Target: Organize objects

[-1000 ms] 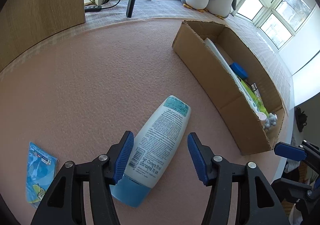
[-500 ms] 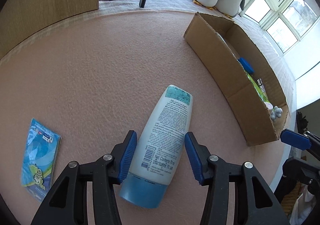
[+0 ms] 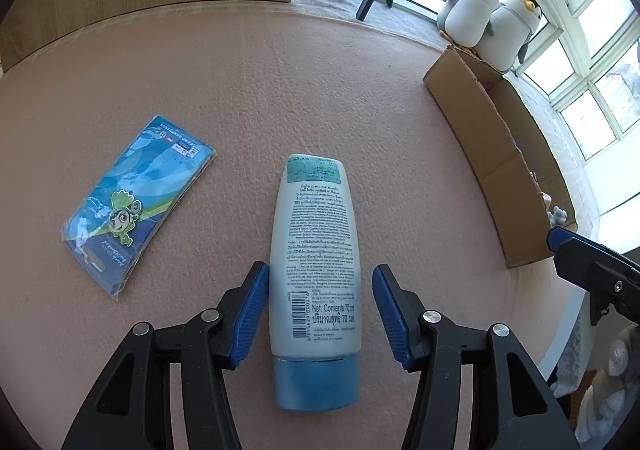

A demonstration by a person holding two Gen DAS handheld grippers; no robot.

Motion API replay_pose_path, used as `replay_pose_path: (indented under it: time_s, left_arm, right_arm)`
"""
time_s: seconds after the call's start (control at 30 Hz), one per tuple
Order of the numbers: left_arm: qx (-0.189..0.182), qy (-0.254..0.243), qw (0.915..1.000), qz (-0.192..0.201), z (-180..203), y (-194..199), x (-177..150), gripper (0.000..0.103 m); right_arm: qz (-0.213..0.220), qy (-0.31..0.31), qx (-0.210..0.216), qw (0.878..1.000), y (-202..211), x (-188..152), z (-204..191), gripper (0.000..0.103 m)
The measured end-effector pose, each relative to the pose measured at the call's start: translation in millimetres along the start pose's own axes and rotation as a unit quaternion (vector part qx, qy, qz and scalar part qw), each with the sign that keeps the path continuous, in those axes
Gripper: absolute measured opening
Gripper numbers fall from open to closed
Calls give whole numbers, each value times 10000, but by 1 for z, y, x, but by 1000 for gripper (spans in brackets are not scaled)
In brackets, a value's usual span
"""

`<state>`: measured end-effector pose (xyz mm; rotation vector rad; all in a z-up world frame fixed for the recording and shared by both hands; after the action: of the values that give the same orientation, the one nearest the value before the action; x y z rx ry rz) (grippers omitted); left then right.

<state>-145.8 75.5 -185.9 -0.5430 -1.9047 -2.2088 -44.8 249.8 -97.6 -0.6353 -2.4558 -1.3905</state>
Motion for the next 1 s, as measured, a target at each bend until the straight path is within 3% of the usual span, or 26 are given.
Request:
replay_pose_path:
  time_s: [0.4, 0.7, 1.0]
  left_arm:
    - [-570, 84, 9983, -104, 8, 12, -24, 57]
    - [-489, 193, 9986, -87, -2, 13, -23, 57]
    - [-646, 264, 9972, -266, 3, 4, -27, 51]
  right_arm:
    - [-289, -247, 405, 9985, -30, 8, -5, 63]
    - [-644, 132, 451, 9968, -54, 11, -22, 63]
    - [-1386, 188, 655, 9880, -98, 3, -26, 63]
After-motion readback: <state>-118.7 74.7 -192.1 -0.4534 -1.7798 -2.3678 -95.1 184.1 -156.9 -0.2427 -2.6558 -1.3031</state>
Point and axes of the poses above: each gripper's, at about its wrist camera, not at the fingertips, and y roughly against the way its jaws point, z to its right, x to its top, the point moved 4 cm from there along -y, roughly the way its jaws point, and after that the axes turned 13 degrees about x, right-handed, at the moved point
